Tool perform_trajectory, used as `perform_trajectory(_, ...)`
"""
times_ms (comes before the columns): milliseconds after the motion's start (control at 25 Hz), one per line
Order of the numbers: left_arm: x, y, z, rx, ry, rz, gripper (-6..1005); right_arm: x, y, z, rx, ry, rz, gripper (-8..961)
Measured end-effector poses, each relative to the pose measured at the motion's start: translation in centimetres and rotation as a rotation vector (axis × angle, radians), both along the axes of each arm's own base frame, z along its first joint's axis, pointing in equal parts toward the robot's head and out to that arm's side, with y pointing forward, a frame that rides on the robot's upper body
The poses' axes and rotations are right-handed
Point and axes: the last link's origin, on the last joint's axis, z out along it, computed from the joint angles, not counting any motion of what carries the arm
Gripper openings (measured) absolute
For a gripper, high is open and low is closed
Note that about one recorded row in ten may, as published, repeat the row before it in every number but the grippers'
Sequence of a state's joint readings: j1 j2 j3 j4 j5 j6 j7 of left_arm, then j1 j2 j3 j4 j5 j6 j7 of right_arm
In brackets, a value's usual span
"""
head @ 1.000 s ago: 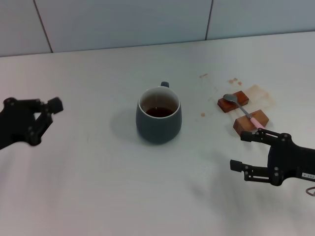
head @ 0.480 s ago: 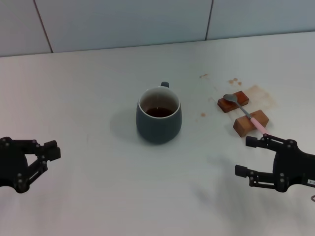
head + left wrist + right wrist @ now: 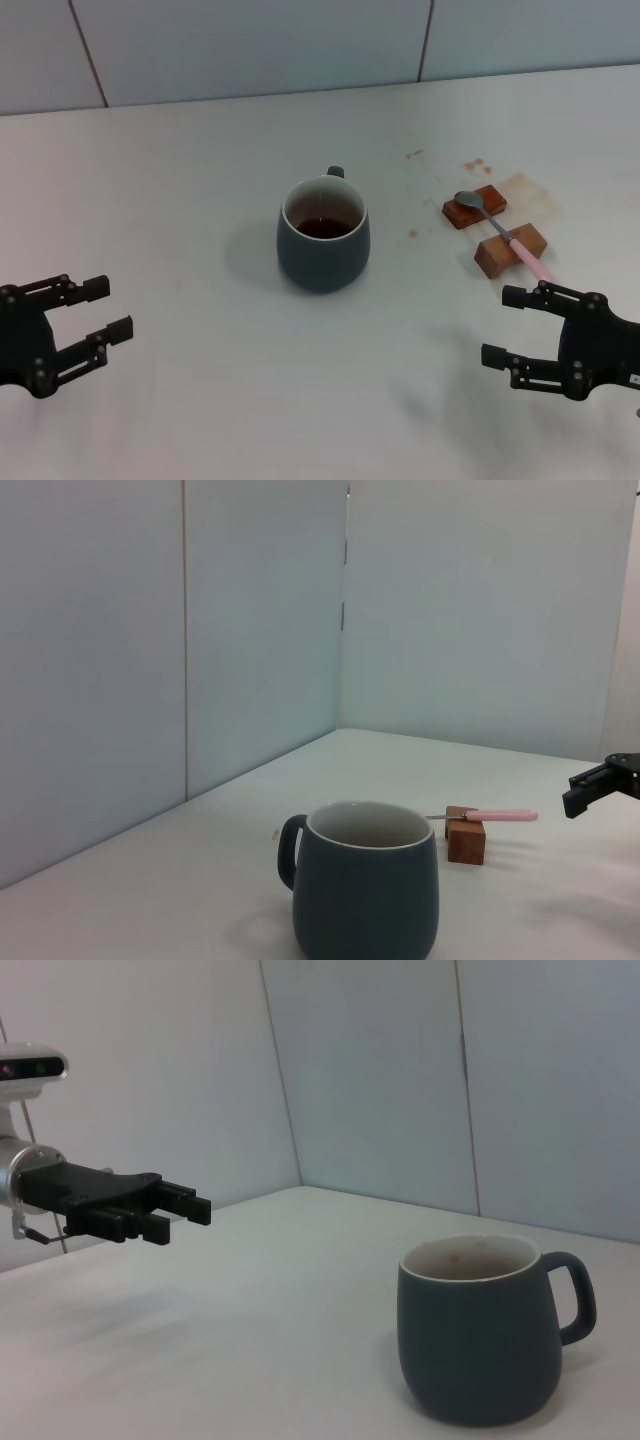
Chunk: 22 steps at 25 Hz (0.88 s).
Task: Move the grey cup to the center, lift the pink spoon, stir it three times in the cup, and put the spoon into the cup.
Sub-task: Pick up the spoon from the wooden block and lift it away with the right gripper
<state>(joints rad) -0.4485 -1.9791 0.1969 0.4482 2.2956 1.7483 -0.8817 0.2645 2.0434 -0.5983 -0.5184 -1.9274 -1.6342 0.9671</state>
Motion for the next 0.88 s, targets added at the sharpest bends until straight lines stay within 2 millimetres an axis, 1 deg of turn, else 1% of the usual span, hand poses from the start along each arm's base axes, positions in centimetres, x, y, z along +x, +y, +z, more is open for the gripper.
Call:
perform_trajectory(240, -0.1, -0.2, 0.0, -0.001, -0.004, 0.002, 524, 0.0, -0.2, -0.2, -0.002, 0.012, -0.006, 819)
perform_trajectory(320, 0.0, -0.2, 0.0, 0.002, -0.006, 0.002, 565, -0.2, -0.4, -0.2, -0.005, 0.041, -0.014, 819)
perform_trajectory(400, 0.0, -0.2, 0.0, 0.009, -0.009, 0.000, 661, -0.4, -0.8, 0.1, 0.002, 0.107, -0.030, 819)
perform_trajectory(520, 0.1, 0.0, 0.2, 0.025, -0.015, -0.004, 806, -1.0, -1.8, 1.5, 0.042, 0.323, -0.094, 819)
perform_trajectory(640, 0.2, 0.2, 0.3, 0.041, -0.025, -0.007, 832, -1.2, -2.7, 2.7, 0.080, 0.624, -0.227, 819)
perform_trajectory(760, 0.5, 0.3, 0.4, 0.060, -0.038, -0.016, 859, -0.7, -3.4, 3.4, 0.082, 0.892, -0.399, 819)
perform_trajectory(880, 0.7, 0.5, 0.4, 0.070, -0.040, -0.028, 859, -0.2, -3.9, 3.8, 0.041, 1.084, -0.530, 819)
